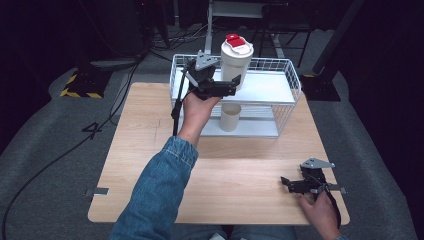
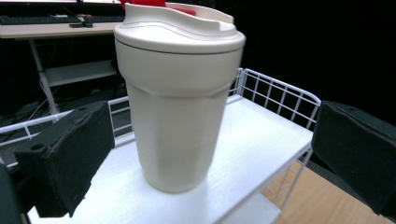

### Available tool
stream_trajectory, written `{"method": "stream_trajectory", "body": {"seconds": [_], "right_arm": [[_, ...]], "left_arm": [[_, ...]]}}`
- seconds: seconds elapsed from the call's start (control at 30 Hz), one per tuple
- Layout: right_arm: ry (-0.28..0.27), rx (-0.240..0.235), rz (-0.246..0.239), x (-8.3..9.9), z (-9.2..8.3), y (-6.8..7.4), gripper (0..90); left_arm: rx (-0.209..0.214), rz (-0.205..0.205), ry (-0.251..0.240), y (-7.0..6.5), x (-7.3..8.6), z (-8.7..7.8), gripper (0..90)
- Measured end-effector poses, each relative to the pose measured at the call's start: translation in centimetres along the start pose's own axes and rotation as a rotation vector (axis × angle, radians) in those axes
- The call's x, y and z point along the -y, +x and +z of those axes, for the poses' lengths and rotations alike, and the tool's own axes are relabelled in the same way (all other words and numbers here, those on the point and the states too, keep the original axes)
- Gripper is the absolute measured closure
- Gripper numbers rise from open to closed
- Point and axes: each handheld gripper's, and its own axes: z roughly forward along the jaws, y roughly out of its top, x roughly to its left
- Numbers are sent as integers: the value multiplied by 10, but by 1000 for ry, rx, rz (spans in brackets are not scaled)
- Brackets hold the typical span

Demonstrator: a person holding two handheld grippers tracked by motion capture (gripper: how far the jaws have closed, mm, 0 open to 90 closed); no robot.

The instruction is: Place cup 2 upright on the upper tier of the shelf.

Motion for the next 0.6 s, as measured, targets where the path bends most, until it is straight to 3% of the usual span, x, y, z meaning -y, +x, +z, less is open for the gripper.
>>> {"method": "stream_trajectory", "body": {"seconds": [0.27,0.47,0.6], "right_arm": [[0,-32,-24,-1,1,-6,34],[-1,-8,4,-5,5,-8,34],[0,1,6,-6,6,-9,35]], "left_arm": [[28,26,22,-14,11,-37,0],[38,12,44,-18,28,-62,0],[18,29,58,-20,40,-79,1]]}}
